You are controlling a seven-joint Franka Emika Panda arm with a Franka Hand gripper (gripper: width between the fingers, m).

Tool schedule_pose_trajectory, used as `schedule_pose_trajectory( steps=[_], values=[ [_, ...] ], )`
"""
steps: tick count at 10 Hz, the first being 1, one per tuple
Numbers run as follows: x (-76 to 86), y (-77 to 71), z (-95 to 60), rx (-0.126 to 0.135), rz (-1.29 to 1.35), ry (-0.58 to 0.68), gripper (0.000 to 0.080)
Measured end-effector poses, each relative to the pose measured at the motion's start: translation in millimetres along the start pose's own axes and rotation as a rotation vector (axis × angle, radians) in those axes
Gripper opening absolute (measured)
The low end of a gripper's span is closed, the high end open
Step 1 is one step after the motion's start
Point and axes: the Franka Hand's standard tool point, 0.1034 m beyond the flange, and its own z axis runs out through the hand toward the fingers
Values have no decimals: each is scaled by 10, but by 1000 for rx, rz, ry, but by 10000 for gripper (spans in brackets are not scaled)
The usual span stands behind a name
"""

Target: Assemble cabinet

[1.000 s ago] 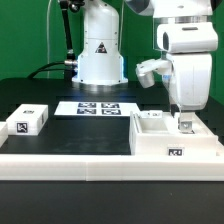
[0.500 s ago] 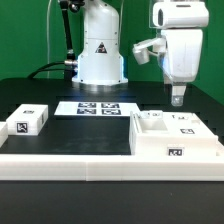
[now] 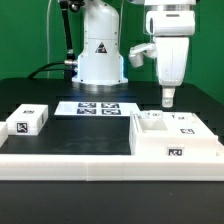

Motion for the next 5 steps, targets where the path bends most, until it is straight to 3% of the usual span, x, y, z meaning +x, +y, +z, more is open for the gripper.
schedule_pose_trajectory(
  steps=[3,4,5],
  values=[
    [-7,-23,12,1,0,0,797],
    [-42,-137,41,-3,0,2,797],
    [-82,-309,78,8,-5,-3,797]
  ],
)
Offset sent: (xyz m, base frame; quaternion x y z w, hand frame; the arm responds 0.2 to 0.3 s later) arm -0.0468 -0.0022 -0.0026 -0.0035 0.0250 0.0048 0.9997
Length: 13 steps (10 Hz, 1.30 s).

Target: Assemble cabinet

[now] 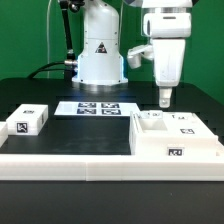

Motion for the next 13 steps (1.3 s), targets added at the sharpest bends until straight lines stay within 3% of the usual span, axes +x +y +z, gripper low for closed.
schedule_pose_trajectory(
  steps=[4,7,13],
  values=[
    [-34,-371,208,-2,-10,21,797],
    [-22,-455,385,12,-5,37,797],
    [-28,-557,536,43,-2,39,770]
  ],
)
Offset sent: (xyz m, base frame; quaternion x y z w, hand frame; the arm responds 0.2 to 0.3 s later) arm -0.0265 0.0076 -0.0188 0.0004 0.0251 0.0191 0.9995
